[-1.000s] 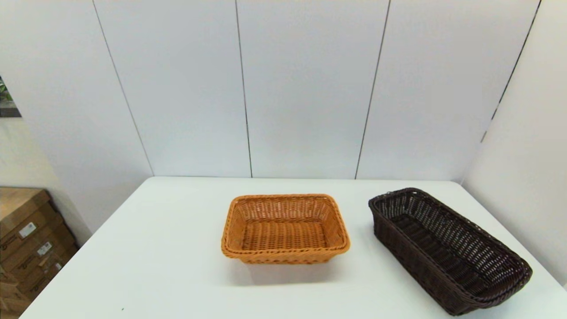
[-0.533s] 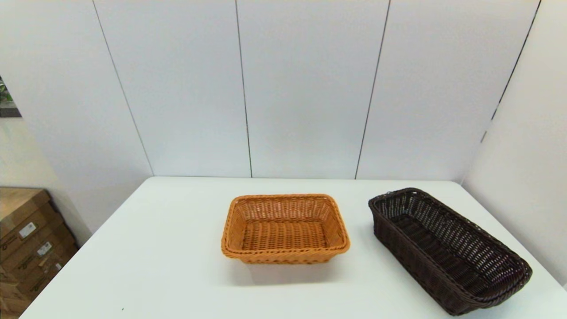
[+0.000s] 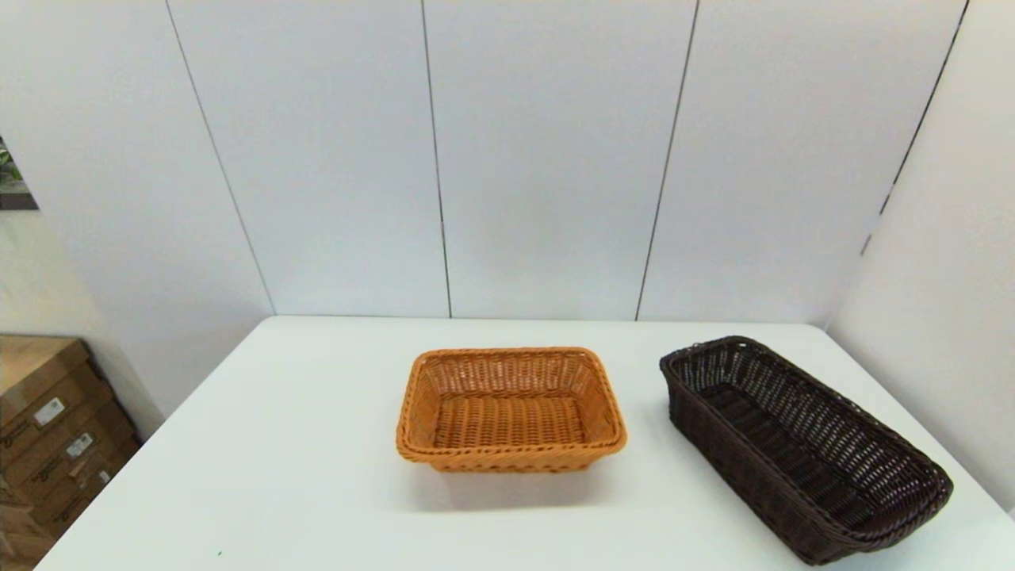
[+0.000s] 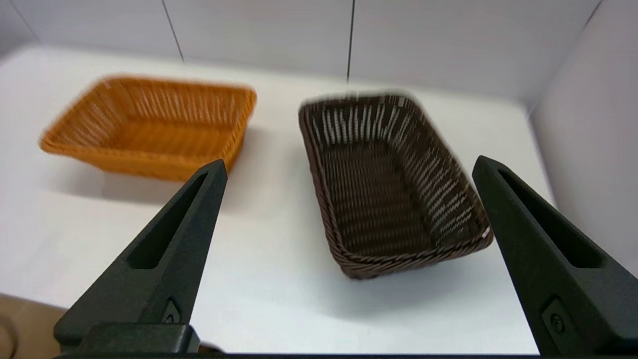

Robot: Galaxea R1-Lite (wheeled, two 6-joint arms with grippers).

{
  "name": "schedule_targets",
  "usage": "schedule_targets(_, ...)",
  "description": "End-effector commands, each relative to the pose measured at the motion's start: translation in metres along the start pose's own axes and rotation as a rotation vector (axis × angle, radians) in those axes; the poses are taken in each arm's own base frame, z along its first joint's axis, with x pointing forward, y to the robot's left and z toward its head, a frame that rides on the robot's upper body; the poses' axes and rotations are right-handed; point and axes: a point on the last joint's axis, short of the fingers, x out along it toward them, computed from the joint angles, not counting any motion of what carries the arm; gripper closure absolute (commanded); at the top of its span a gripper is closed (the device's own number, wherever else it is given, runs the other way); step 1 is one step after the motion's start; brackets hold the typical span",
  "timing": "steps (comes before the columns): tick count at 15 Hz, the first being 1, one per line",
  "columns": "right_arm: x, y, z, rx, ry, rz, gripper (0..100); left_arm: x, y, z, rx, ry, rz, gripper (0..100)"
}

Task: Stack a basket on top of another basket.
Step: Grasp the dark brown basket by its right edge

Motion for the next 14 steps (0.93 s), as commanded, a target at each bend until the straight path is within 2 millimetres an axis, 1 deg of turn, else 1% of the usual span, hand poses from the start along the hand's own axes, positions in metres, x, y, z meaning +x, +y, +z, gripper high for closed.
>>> schedule_targets(1, 0.067, -0.011, 0.015, 0.04, 0.25, -0.01, 0, 0.0, 0.0, 0.0, 0.0, 0.0, 0.0, 0)
schedule_targets(3, 0.086, -0.014, 0.009, 0.051, 0.34, -0.024, 0, 0.0, 0.0, 0.0, 0.0, 0.0, 0.0, 0)
schedule_targets(4, 0.091, -0.015, 0.006, 0.055, 0.369, -0.033, 0, 0.0, 0.0, 0.0, 0.0, 0.0, 0.0, 0)
schedule_targets(7, 0.093, -0.015, -0.002, 0.065, 0.407, -0.054, 0, 0.0, 0.0, 0.0, 0.0, 0.0, 0.0, 0)
schedule_targets(9, 0.096, -0.016, -0.011, 0.064, 0.449, -0.068, 0, 0.0, 0.0, 0.0, 0.0, 0.0, 0.0, 0)
schedule_targets(10, 0.103, -0.017, -0.015, 0.069, 0.487, -0.064, 0, 0.0, 0.0, -0.001, 0.0, 0.001, 0.0, 0)
schedule_targets(12, 0.124, -0.02, -0.024, 0.099, 0.584, -0.071, 0, 0.0, 0.0, 0.0, 0.0, 0.0, 0.0, 0)
schedule_targets(14, 0.143, -0.026, -0.024, 0.152, 0.641, -0.118, 0, 0.0, 0.0, -0.001, 0.0, 0.001, 0.0, 0)
